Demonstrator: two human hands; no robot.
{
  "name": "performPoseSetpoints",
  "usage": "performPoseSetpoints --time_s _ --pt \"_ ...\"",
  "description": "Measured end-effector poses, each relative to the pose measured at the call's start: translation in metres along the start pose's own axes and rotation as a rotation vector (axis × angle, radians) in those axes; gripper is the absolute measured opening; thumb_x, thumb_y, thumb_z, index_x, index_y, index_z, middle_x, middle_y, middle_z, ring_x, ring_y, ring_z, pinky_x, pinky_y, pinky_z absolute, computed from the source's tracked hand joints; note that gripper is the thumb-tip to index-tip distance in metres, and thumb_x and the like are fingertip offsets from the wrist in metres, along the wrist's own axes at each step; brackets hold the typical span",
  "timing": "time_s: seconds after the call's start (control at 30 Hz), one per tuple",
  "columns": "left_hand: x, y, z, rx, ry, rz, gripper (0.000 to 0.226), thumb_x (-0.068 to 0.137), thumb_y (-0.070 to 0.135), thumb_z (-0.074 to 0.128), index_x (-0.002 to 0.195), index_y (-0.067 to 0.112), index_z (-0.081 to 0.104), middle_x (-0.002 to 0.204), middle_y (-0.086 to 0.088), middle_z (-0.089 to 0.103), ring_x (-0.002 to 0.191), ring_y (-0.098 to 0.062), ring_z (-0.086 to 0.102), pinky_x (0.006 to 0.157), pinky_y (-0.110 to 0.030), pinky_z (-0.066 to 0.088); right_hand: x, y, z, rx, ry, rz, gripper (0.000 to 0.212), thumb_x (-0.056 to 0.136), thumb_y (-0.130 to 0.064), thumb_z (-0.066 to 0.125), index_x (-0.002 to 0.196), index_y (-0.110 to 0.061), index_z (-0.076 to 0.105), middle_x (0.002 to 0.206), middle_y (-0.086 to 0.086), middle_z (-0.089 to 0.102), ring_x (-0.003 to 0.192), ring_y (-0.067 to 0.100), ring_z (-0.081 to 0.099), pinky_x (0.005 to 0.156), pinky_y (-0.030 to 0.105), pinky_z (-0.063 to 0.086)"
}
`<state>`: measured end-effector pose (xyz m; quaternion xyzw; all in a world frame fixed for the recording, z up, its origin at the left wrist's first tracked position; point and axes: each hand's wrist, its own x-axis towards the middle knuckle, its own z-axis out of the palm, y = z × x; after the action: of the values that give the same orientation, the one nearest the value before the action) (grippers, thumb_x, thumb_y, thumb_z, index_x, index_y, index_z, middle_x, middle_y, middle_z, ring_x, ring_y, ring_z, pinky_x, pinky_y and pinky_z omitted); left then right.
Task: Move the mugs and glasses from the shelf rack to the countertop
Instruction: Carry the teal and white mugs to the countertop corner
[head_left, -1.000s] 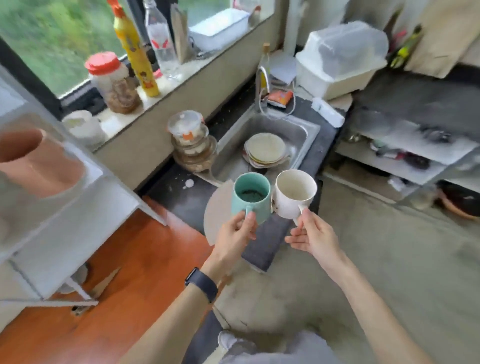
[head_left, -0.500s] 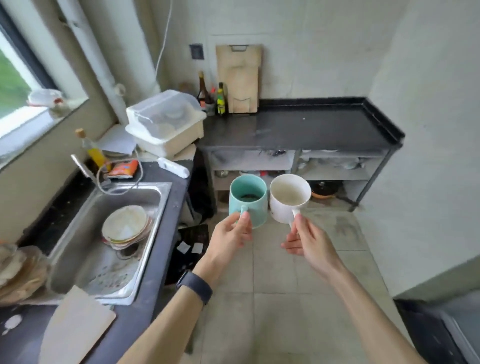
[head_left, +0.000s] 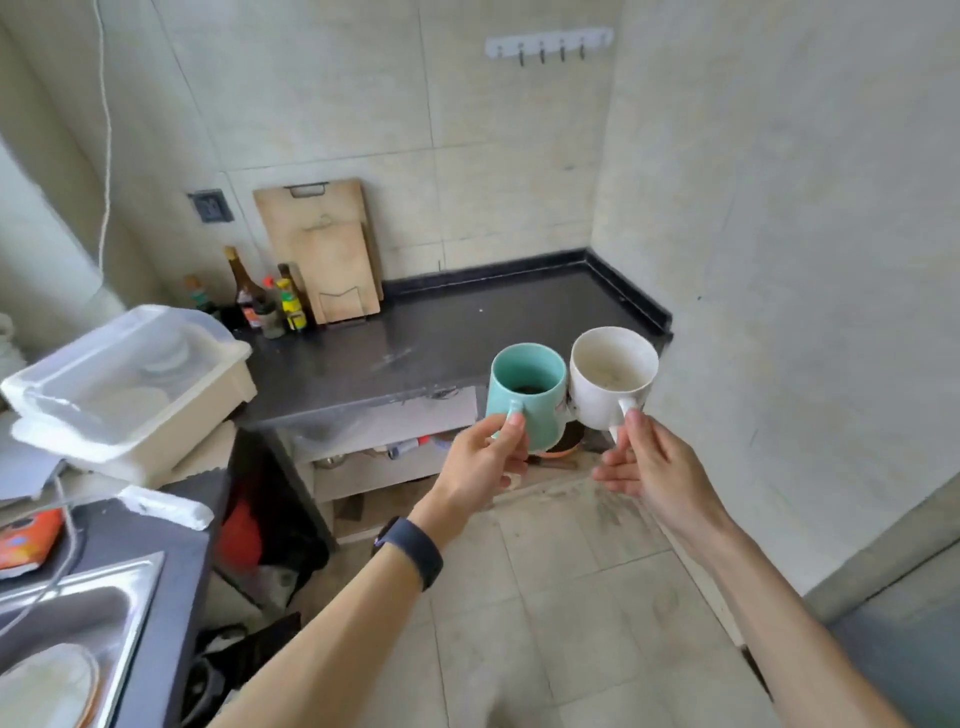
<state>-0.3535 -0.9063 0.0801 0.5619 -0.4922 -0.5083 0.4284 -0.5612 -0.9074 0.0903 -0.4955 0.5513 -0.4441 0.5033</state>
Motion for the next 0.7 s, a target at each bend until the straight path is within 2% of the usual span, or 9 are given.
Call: performPoseSetpoints --time_s 0.13,0.27,0.4,0.5,0.7 --pt "0.082 0.018 -0.001 -0.024 -0.045 0.035 0.038 0.100 0.047 0.048 0.084 0.015 0.061 0.084 -0.003 0.064 0.074 -0.013 0.064 0.068 -0.025 0.049 0.070 -0.023 -0.006 0.002 0.058 0.003 0.042 0.105 -0.040 0.039 0.086 -0.007 0.053 0.081 0.013 0.066 0.076 0.027 0.077 0.072 0.039 0.060" --pt "0.162 0.036 -0.002 -0.033 -0.069 0.052 0.039 0.099 0.049 0.050 0.081 0.016 0.060 0.081 -0.002 0.063 0.070 -0.013 0.064 0.072 -0.033 0.046 0.137 -0.038 -0.011 0.026 0.102 0.011 0.043 0.105 -0.042 0.039 0.088 -0.005 0.054 0.084 0.018 0.068 0.078 0.029 0.077 0.073 0.039 0.061" --pt "0.232 0.049 0.006 -0.028 -0.060 0.055 0.040 0.099 0.048 0.050 0.085 0.012 0.060 0.083 -0.003 0.064 0.072 -0.014 0.064 0.070 -0.030 0.046 0.197 -0.043 -0.018 0.057 0.128 0.047 0.042 0.105 -0.042 0.041 0.088 -0.007 0.054 0.083 0.016 0.068 0.079 0.032 0.076 0.075 0.041 0.060" --pt "0.281 0.057 0.014 -0.013 -0.069 0.055 0.039 0.099 0.050 0.050 0.081 0.016 0.059 0.082 -0.002 0.065 0.073 -0.013 0.064 0.068 -0.028 0.046 0.247 -0.043 -0.026 0.066 0.136 0.071 0.042 0.105 -0.042 0.041 0.086 -0.008 0.054 0.084 0.018 0.067 0.081 0.034 0.076 0.075 0.042 0.060" --pt "0.388 0.070 0.036 0.009 -0.036 0.028 0.039 0.100 0.047 0.048 0.087 0.014 0.063 0.090 -0.007 0.067 0.080 -0.018 0.068 0.077 -0.034 0.054 0.362 -0.039 -0.052 0.058 0.090 0.075 0.043 0.104 -0.046 0.041 0.088 -0.008 0.055 0.083 0.014 0.069 0.080 0.028 0.077 0.079 0.043 0.059"
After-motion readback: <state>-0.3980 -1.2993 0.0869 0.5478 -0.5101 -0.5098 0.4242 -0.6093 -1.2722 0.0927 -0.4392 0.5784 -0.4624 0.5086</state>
